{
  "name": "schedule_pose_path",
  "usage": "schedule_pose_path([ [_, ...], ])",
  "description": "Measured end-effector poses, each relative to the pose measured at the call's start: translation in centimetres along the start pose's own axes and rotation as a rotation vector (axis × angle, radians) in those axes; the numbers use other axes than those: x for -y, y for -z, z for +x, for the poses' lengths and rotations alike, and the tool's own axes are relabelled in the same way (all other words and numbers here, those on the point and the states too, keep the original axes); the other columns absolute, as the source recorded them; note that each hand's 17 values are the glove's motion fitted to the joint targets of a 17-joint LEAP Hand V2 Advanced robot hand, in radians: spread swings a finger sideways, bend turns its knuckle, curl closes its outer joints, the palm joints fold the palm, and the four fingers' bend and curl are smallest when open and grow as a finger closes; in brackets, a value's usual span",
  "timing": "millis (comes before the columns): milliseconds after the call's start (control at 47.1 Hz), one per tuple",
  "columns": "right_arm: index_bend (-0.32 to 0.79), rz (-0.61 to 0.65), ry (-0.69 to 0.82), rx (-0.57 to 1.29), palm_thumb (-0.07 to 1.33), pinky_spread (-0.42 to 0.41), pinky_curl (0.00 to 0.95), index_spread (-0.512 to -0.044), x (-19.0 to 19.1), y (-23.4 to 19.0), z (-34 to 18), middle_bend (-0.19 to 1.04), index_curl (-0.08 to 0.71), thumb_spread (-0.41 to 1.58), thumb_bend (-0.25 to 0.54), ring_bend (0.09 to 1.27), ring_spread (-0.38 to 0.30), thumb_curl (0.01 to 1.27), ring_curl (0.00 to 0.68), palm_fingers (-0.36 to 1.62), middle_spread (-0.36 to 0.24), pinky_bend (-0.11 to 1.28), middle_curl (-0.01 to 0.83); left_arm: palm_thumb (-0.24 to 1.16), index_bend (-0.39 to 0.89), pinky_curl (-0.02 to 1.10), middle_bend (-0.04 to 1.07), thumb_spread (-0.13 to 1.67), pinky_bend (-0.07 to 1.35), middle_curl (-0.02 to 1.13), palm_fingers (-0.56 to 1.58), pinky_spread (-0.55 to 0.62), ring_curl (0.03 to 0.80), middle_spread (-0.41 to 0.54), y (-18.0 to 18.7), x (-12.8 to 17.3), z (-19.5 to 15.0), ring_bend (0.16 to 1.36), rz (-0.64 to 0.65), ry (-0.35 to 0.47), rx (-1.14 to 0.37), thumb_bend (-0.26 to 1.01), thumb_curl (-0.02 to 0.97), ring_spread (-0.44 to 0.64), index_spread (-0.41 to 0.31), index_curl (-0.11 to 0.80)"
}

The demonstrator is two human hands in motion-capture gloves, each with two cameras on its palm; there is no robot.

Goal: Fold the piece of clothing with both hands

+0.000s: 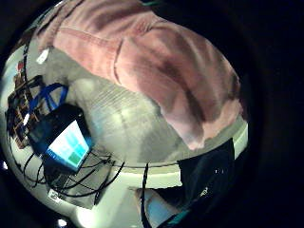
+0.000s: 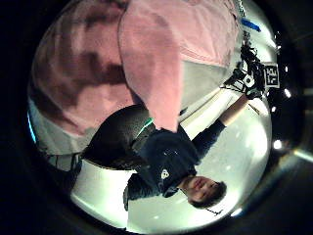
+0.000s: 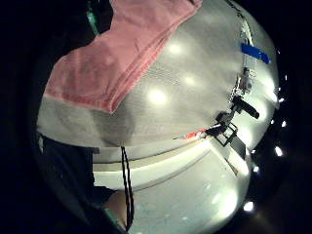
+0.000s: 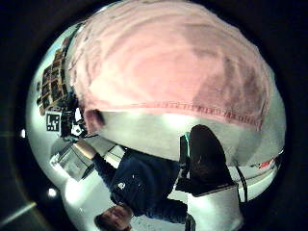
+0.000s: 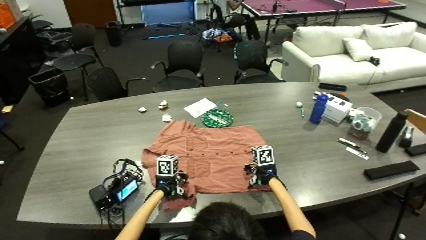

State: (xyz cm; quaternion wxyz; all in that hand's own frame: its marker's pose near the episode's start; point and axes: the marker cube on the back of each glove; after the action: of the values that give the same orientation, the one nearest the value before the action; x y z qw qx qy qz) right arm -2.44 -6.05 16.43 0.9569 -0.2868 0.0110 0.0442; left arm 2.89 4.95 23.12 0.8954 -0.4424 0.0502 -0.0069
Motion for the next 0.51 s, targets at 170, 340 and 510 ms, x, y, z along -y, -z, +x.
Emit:
schedule_pose_path([
  [170,0.13,0.017,-0.020,0.007,0.69,0.159,0.357,-0.274,2.0,-2.4,0.6,0.20,0.187,1.08,0.032,0.49,-0.010,0.39,0.328,0.36,-0.024,0.58,0.341,0.29,0.08,0.38,0.15,0.95,0.70,0.13,-0.17,0.47,0.279,0.459,-1.3,1.2,-0.5,0.68,0.064,0.000,-0.001,-0.02,0.304,0.54,-0.019,0.139],
  [340,0.19,0.042,0.039,0.016,0.81,0.113,0.340,-0.245,1.9,-2.7,0.3,0.19,0.239,1.08,0.051,0.45,-0.059,0.44,0.326,0.46,-0.057,0.52,0.358,0.49,0.25,0.32,0.29,1.05,0.51,0.20,0.08,0.47,0.250,0.306,-1.5,1.9,-0.8,0.59,0.176,0.077,-0.049,0.05,0.357,0.51,-0.036,0.218],
  [510,0.20,0.055,-0.020,0.026,0.88,0.002,0.336,-0.245,1.3,-2.3,0.0,0.22,0.300,1.06,0.049,0.49,-0.137,0.48,0.362,0.69,-0.097,0.45,0.389,0.54,0.39,0.28,0.39,1.11,0.36,0.29,0.39,0.41,0.232,0.074,-1.0,1.7,-0.6,0.49,0.254,0.107,-0.046,0.03,0.379,0.37,-0.119,0.317],
])
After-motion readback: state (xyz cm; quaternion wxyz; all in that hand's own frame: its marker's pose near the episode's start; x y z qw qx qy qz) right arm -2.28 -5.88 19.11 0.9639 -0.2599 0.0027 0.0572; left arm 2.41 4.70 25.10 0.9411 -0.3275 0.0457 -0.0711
